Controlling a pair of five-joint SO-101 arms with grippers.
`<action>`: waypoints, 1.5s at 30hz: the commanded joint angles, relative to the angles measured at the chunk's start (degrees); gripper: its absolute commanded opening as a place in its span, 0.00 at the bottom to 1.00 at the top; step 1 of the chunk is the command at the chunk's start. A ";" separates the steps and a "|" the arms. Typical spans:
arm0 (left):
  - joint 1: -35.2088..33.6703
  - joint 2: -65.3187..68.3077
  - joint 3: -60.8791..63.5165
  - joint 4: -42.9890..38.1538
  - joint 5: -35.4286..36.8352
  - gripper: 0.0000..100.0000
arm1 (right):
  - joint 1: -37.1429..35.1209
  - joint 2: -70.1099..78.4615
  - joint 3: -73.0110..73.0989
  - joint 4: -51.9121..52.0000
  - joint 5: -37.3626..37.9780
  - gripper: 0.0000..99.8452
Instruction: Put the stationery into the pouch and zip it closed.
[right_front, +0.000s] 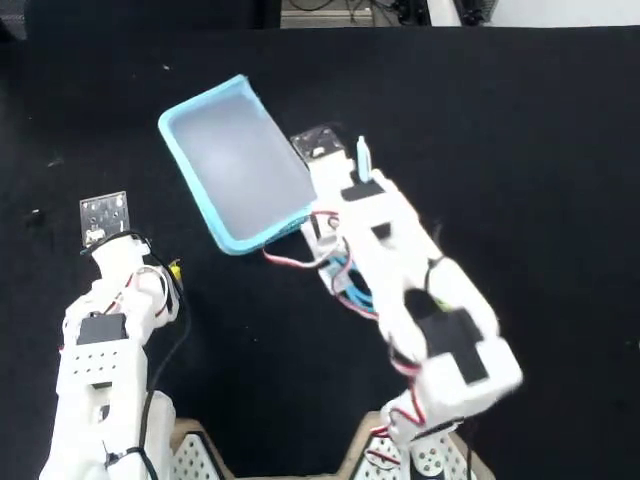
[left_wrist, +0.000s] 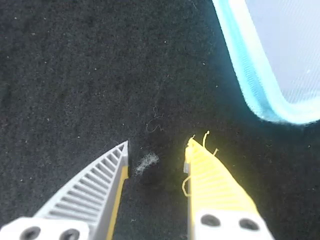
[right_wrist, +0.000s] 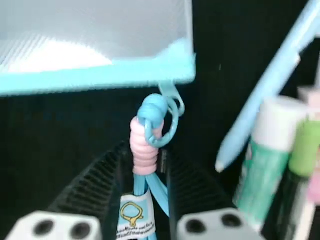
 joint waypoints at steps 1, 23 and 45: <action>0.22 -0.35 -0.31 -0.44 -0.53 0.18 | 0.53 -17.10 9.89 0.44 5.27 0.01; 0.22 -0.35 -0.31 -0.44 -0.53 0.18 | 0.09 -32.40 25.80 4.92 -0.18 0.15; 0.22 -0.35 -0.31 -0.44 -0.53 0.18 | -2.81 -32.66 35.03 -4.57 9.14 0.09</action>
